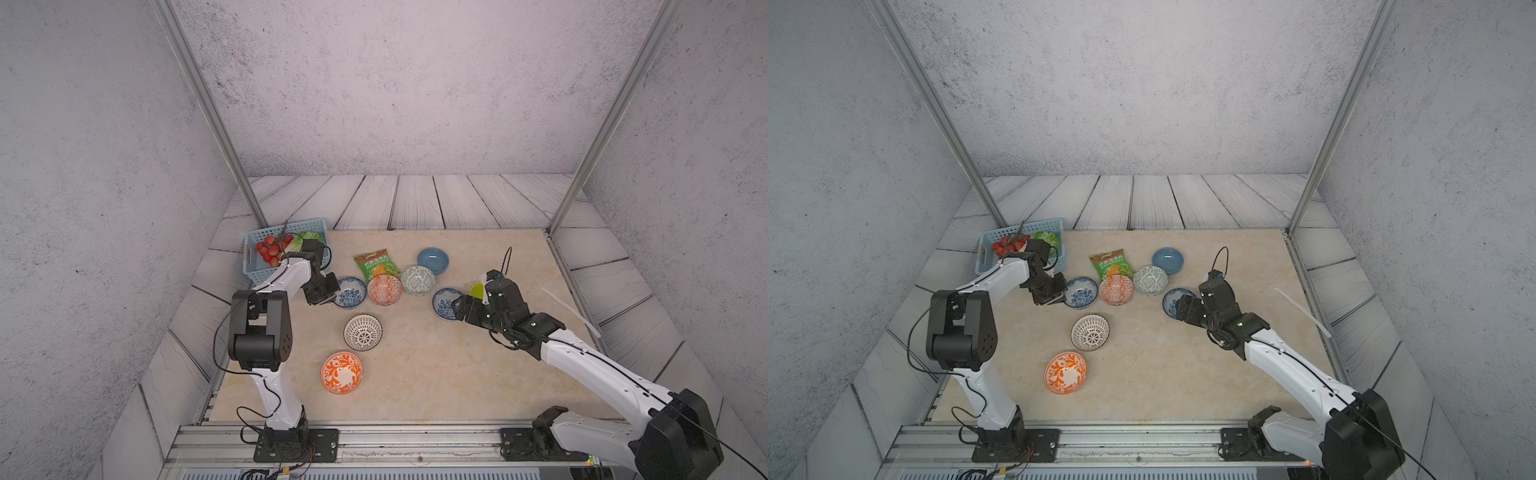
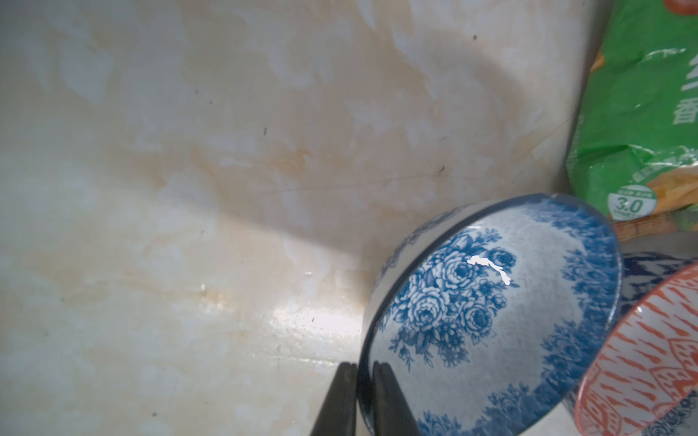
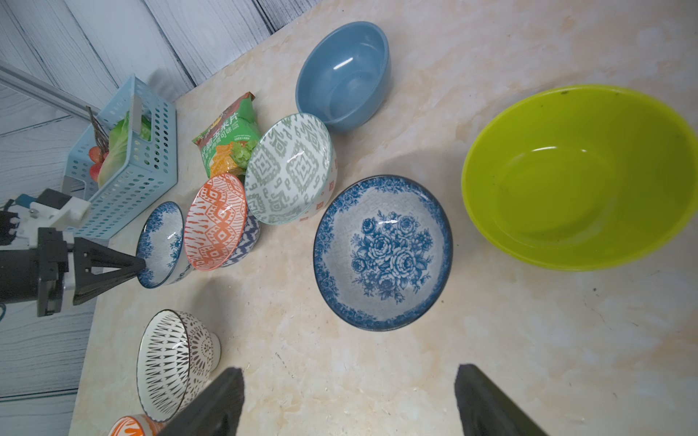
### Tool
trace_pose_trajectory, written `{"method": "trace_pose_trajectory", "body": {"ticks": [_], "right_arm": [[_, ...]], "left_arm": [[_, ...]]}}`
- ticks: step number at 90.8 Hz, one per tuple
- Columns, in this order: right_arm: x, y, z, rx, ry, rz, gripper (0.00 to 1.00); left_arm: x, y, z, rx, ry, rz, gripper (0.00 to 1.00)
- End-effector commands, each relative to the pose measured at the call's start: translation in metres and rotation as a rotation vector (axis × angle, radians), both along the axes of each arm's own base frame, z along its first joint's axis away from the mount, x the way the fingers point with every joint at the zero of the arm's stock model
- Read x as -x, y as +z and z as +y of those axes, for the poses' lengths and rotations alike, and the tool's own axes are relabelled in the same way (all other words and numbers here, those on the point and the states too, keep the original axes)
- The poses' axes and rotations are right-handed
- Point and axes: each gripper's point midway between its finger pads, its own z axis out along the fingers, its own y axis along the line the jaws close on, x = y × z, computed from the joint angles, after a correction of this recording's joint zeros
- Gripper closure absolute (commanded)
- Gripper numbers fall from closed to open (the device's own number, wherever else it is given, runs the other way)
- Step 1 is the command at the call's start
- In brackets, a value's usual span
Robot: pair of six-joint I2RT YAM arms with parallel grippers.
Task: Stack the bowls
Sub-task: Pick up the bowl from the center of the board.
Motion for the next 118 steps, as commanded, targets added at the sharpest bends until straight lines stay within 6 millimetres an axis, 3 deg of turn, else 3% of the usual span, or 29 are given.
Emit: {"method": "trace_pose_trajectory", "body": {"ticks": [1, 5, 14, 42, 72, 97, 109, 118], "right_arm": [[0.001, -0.003, -0.002, 0.006, -0.009, 0.0, 0.11], [0.001, -0.003, -0.002, 0.005, -0.009, 0.0, 0.11], [0.001, -0.003, -0.003, 0.004, -0.013, -0.002, 0.11], [0.002, -0.003, -0.003, 0.001, -0.013, -0.006, 0.11], [0.003, -0.002, -0.004, -0.002, -0.017, -0.01, 0.11], [-0.001, 0.001, -0.013, 0.005, -0.075, -0.031, 0.1], [0.0, 0.011, -0.016, 0.025, -0.072, -0.022, 0.1], [0.004, 0.016, -0.032, 0.064, -0.118, -0.019, 0.1]], "left_arm": [[-0.001, -0.003, -0.001, -0.006, -0.011, 0.013, 0.94], [-0.001, -0.003, -0.001, -0.009, -0.013, 0.015, 1.0], [0.001, 0.002, 0.002, -0.022, -0.011, 0.009, 1.0], [0.011, 0.046, 0.033, -0.063, 0.062, -0.06, 1.0], [0.013, 0.093, 0.039, -0.006, 0.096, -0.177, 1.0], [0.028, 0.146, 0.009, 0.151, 0.077, -0.287, 1.0], [0.039, 0.17, -0.023, 0.203, 0.022, -0.334, 1.0], [0.048, 0.179, -0.057, 0.235, -0.033, -0.341, 1.0]]}}
